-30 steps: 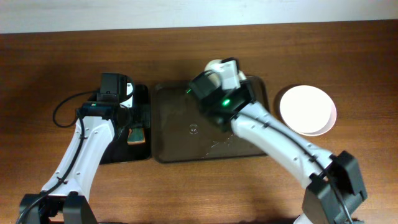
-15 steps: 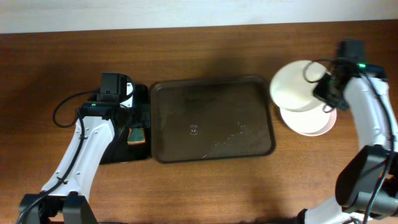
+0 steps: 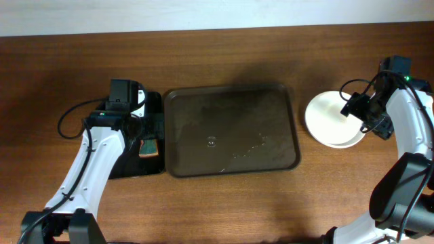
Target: Clean dirty plates on tray and stack at the side
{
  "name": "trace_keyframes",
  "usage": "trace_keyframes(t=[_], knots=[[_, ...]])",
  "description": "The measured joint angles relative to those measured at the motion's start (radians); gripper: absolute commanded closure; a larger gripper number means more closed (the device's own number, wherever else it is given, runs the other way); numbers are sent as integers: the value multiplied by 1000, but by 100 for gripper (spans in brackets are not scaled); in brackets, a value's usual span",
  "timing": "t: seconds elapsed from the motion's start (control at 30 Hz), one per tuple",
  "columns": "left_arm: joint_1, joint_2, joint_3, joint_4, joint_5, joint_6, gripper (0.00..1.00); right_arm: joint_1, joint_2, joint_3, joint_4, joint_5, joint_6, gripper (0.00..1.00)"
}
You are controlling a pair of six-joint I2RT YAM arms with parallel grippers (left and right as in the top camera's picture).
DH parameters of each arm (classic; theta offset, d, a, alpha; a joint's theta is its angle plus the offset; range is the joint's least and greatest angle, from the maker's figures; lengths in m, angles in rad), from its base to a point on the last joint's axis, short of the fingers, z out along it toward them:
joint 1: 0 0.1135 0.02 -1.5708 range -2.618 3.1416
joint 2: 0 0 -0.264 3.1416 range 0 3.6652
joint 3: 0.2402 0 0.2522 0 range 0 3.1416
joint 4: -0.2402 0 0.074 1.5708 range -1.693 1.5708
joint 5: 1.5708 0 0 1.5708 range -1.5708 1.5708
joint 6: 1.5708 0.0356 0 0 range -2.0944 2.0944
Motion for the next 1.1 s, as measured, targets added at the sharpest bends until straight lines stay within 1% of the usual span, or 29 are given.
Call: trace_keyframes(t=[0.07,0.17,0.23,0.33,0.43,0.53,0.6,0.63,0.77,0.8,0.83,0.87,0.93,0.97,1.0,1.1], knots=[[0,0,0,0,0,0,1,0,0,0,-2,-40,-13,1],[0,0,0,3,0,0,0,8,0,0,9,-197,-102,1],[7,0,0,33,1,0,1,52,0,0,14,-307,-204,1],[56,0,14,11,29,-5,0,147,2,36,-41,-359,-293,1],[148,0,80,-135,68,-29,1,204,1,101,-127,-379,-331,1],[177,-1,90,-268,77,-33,1,204,-31,105,-199,-370,-334,1],[175,-19,84,-300,83,-33,1,204,-93,94,-208,-365,-332,1],[175,-47,70,-298,84,-33,1,204,-160,64,-189,-359,-328,1],[175,-274,-54,-250,92,-27,1,205,-394,-96,-65,-351,-325,1],[175,-397,-119,-185,93,-22,1,209,-508,-173,-19,-348,-325,1],[175,-447,-137,-175,95,-22,1,216,-613,-246,48,-347,-325,1],[175,-579,-203,-101,100,-22,1,220,-671,-285,56,-347,-325,1],[175,-720,-274,-72,103,-22,1,223,-799,-354,53,-340,-325,1],[175,-807,-307,-75,103,-22,1,224,-859,-375,24,-338,-325,1],[175,-883,-320,-76,106,-22,1,224,-888,-377,8,-336,-325,1],[175,-947,-320,-73,106,-22,0,224,-906,-377,5,-336,-325,1]])
